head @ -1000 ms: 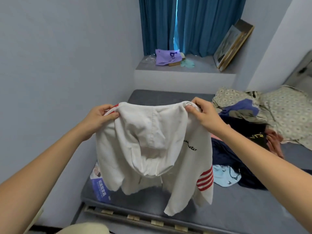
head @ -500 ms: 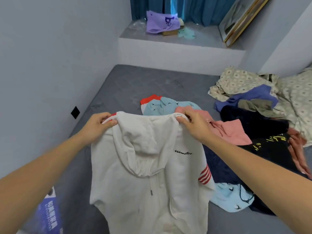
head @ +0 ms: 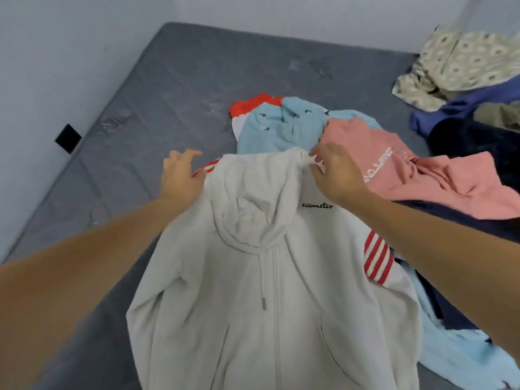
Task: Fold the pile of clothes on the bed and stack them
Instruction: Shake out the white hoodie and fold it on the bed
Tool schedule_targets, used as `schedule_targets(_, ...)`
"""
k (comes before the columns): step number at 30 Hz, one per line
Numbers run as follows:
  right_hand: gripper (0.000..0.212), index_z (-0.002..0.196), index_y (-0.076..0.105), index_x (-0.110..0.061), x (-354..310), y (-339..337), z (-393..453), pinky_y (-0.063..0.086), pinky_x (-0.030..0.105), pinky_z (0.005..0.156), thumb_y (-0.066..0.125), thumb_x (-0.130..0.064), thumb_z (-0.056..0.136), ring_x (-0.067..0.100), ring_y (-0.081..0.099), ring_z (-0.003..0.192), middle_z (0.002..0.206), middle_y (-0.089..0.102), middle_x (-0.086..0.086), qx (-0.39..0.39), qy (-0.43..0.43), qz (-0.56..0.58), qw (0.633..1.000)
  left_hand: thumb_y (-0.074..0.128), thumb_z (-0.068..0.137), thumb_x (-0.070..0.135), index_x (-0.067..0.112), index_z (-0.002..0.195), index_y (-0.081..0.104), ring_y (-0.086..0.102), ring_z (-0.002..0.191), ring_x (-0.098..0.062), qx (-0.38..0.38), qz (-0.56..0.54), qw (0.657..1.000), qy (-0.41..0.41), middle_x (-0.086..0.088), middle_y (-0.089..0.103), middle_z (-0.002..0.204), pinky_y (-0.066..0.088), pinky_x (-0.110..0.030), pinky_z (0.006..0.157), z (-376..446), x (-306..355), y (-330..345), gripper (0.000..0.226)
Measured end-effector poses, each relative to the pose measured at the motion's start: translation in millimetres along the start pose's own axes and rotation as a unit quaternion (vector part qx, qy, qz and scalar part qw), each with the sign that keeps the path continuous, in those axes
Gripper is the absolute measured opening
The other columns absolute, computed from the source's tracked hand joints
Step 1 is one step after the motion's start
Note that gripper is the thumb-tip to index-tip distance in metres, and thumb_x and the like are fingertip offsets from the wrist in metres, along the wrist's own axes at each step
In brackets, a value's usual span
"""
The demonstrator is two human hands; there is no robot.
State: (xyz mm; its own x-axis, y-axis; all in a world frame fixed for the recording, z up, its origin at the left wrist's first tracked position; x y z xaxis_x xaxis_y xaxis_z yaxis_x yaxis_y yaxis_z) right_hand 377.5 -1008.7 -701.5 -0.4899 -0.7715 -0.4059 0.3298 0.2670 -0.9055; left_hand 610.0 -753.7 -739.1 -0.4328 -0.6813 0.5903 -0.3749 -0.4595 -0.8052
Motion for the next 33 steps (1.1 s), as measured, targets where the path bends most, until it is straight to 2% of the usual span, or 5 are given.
schedule_targets(12,0.050,0.144,0.048,-0.008,78.2,11.4,-50.4,0.041,0.047,0.101,0.062,-0.022,0.099,0.041,0.045,0.128,0.137,0.053,0.019,-0.090,0.130,-0.003,0.987,0.062,0.103,0.021,0.022,0.144,0.056,0.046,0.127,-0.017,-0.143,-0.071,0.972,0.173,0.000,0.055,0.137,0.031,-0.021,0.102,-44.6,93.5,108.4,0.042)
schedule_targets(19,0.009,0.089,0.067,-0.010,99.2,8.5,-22.6,0.040,0.029,0.070,0.074,-0.016,0.087,0.019,0.053,0.080,0.079,0.057,-0.001,-0.162,0.215,0.166,0.949,0.057,0.103,0.015,0.019,0.155,0.046,0.040,0.139,-0.025,-0.204,-0.029,0.949,0.238,-0.002,0.051,0.149,0.034,-0.039,0.116,-14.5,206.6,159.1,0.053)
schedule_targets(22,0.013,0.083,0.060,-0.008,102.7,6.8,-21.7,0.038,0.031,0.066,0.073,-0.007,0.085,0.020,0.049,0.073,0.078,0.052,0.007,-0.222,0.211,0.221,0.926,0.054,0.091,-0.002,0.018,0.157,0.043,0.037,0.144,-0.027,-0.249,0.020,0.940,0.233,-0.003,0.049,0.155,0.031,-0.042,0.120,-3.1,230.1,169.5,0.070)
schedule_targets(28,0.008,0.096,0.057,-0.010,100.8,3.7,-25.2,0.043,0.031,0.070,0.060,-0.004,0.092,0.020,0.055,0.083,0.093,0.056,0.007,-0.282,0.183,0.286,0.898,0.056,0.084,0.011,0.023,0.131,0.066,0.045,0.124,-0.029,-0.309,0.235,0.887,0.250,-0.005,0.062,0.126,0.039,-0.040,0.100,18.6,249.4,177.1,0.049)
schedule_targets(33,0.030,0.072,0.045,-0.017,97.4,5.8,-26.2,0.035,0.026,0.056,0.063,0.000,0.088,0.013,0.045,0.068,0.074,0.045,0.000,-0.258,0.167,0.316,0.898,0.038,0.074,0.038,0.018,0.095,0.073,0.043,0.103,-0.025,-0.313,0.247,0.884,0.245,-0.005,0.066,0.099,0.031,-0.039,0.086,27.3,246.3,175.5,0.045)
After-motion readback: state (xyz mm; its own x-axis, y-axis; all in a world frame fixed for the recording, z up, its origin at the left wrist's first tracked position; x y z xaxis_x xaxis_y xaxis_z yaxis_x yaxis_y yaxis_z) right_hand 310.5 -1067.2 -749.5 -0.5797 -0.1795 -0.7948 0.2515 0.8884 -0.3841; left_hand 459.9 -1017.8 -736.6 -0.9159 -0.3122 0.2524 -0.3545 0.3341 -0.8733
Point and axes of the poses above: each hand's wrist, its own z-axis towards the middle knuckle, its own y-axis out of the palm, x = y × z, the point moved 6 cm from there along z, towards the middle knuckle
